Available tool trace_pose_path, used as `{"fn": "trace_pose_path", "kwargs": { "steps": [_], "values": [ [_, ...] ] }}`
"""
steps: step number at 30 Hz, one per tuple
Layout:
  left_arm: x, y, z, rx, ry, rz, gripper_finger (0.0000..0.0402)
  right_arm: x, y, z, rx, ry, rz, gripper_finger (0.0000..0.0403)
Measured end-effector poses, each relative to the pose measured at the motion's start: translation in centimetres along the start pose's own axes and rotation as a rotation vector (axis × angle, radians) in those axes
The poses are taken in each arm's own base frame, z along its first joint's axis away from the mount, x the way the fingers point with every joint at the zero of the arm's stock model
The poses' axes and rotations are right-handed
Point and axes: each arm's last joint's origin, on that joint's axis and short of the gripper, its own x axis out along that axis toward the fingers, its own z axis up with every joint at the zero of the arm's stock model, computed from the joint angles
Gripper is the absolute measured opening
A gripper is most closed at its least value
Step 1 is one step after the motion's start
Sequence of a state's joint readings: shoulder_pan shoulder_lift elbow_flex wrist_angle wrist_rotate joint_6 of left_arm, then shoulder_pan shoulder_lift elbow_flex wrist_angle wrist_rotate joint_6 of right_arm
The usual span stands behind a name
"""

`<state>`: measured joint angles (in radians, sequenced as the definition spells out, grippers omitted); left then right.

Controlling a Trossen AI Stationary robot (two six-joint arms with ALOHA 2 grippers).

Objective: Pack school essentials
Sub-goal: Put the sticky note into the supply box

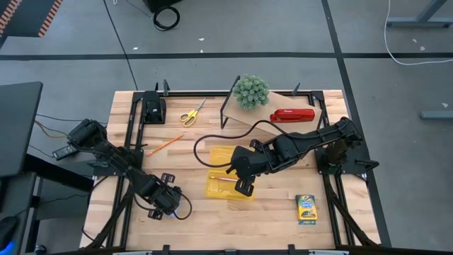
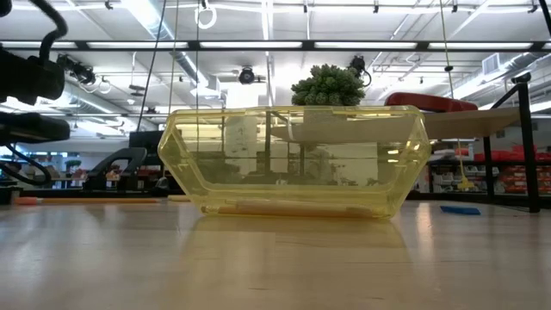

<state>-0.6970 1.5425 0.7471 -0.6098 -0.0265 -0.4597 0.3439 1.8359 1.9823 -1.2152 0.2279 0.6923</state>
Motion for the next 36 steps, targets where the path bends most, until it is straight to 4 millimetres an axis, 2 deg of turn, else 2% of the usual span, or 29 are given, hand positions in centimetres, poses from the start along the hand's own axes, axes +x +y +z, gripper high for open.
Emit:
{"fn": "trace_pose_path", "kwargs": {
  "steps": [16, 22, 36],
  "values": [
    [0.0, 0.0, 0.1, -0.005, -0.013, -0.001, 0.0008, 0.0, 0.0, 0.0, 0.013, 0.000, 0.000, 0.0130],
    [0.0, 0.0, 0.1, -0.019, -0.012, -0.002, 0.0011, 0.0, 0.1, -0.1, 0.019, 0.006, 0.008, 0.0130],
    [0.0, 0.5, 0.4, -0.198, 0.037, -0.094, 0.0005, -0.4, 1.4, -1.0, 0.055, 0.012, 0.046, 0.0130]
  ]
}}
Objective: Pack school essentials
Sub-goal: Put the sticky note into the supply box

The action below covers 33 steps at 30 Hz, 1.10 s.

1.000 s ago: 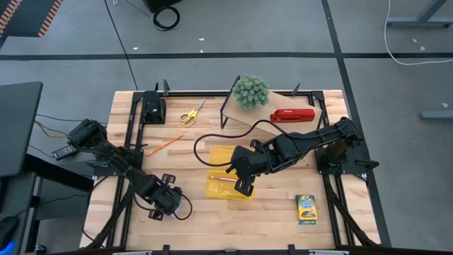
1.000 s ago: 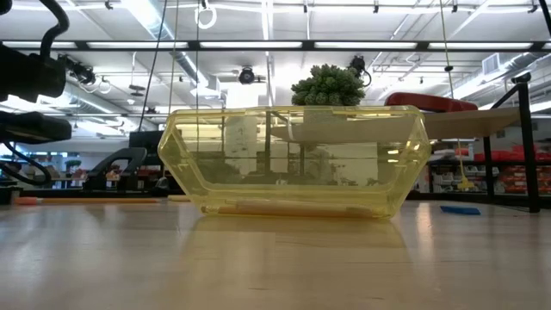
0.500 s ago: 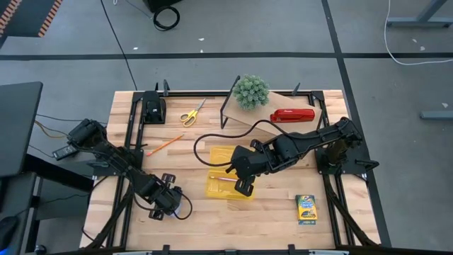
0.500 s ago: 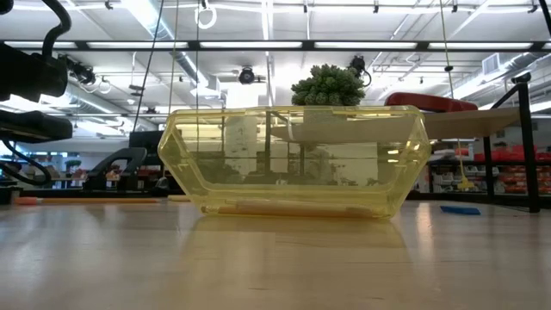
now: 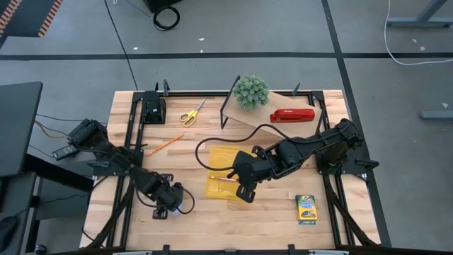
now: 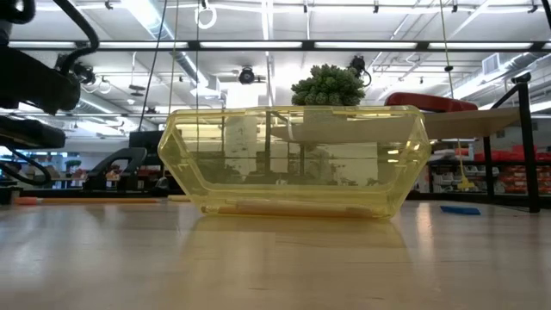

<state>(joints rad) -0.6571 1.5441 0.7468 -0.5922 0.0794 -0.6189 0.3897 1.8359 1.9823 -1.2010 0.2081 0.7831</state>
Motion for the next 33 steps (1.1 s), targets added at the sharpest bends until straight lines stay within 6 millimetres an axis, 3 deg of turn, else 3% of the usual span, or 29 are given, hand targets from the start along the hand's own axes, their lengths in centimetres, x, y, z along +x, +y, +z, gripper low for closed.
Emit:
{"fn": "trace_pose_path", "kwargs": {
  "steps": [10, 22, 33],
  "values": [
    [-0.9, 0.5, 1.6, -0.045, 0.007, -0.076, 0.0006, 0.0, 0.2, -0.1, 0.016, 0.036, 0.046, 0.0130],
    [-3.8, 0.9, 4.7, 0.003, -0.064, -0.103, 0.0007, 0.0, 0.2, -0.1, 0.005, 0.044, 0.055, 0.0130],
    [-4.5, 2.4, 5.3, -0.005, -0.008, -0.162, 0.0004, 0.0, 0.3, -0.3, -0.002, 0.078, 0.087, 0.0130]
  ]
}}
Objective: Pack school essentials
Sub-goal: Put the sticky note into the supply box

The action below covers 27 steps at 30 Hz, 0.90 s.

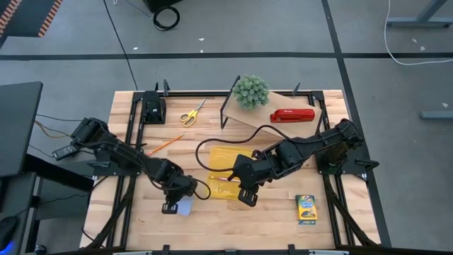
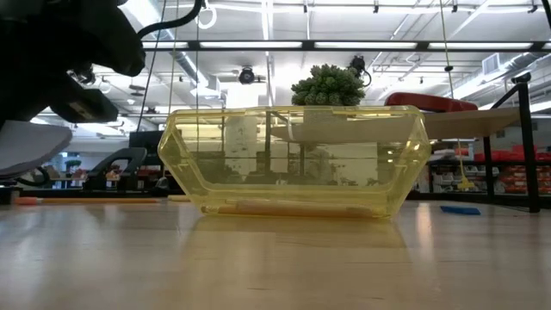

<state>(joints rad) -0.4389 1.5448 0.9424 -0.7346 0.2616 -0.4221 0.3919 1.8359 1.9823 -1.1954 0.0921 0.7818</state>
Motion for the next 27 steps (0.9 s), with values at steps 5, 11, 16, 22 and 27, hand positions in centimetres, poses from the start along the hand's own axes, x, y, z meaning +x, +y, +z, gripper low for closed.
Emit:
{"fn": "trace_pose_path", "kwargs": {
  "steps": [5, 11, 16, 22, 27],
  "values": [
    [-0.2, 0.4, 0.2, -0.008, 0.016, -0.041, 0.0006, 0.0, 0.1, -0.1, -0.004, 0.001, 0.002, 0.0130],
    [-0.6, 1.4, 0.6, -0.061, 0.037, -0.138, 0.0007, 0.0, 0.1, -0.1, -0.010, 0.001, 0.001, 0.0130],
    [-2.2, 2.4, 0.9, -0.097, -0.006, -0.220, 0.0005, 0.0, 0.1, -0.1, -0.011, 0.001, 0.001, 0.0130],
    [-6.1, 3.6, 1.7, -0.143, -0.159, -0.253, 0.0012, 0.0, 0.1, -0.1, -0.015, 0.013, 0.012, 0.0130],
    [-9.7, 4.2, 3.4, -0.135, -0.316, -0.235, 0.0005, -0.3, 0.1, -0.1, 0.001, 0.010, 0.019, 0.0130]
  ]
}}
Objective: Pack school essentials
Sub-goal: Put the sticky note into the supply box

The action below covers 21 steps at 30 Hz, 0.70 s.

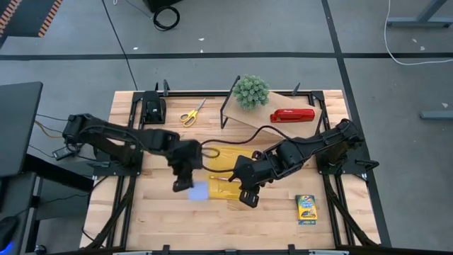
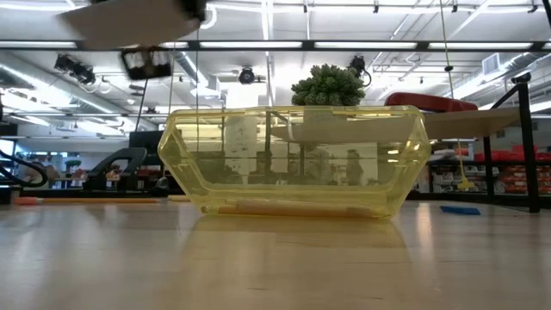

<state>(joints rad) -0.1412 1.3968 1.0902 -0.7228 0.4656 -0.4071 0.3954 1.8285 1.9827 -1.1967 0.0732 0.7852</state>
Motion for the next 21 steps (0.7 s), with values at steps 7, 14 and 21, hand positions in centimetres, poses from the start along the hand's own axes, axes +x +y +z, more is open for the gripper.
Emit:
{"fn": "trace_pose_path", "kwargs": {
  "steps": [7, 14, 21],
  "values": [
    [-2.7, -0.7, 3.2, 0.066, -0.216, 0.017, 0.0017, -4.3, -0.9, -0.2, 0.090, -0.107, 0.033, 0.0130],
    [-3.9, -0.2, 5.1, 0.064, -0.421, 0.067, 0.0006, -9.8, -2.3, -1.2, 0.191, -0.303, 0.040, 0.0130],
    [-4.2, 0.5, 6.1, -0.003, -0.542, 0.150, 0.0020, -11.8, -2.7, -2.2, 0.228, -0.387, 0.015, 0.0130]
  ]
}}
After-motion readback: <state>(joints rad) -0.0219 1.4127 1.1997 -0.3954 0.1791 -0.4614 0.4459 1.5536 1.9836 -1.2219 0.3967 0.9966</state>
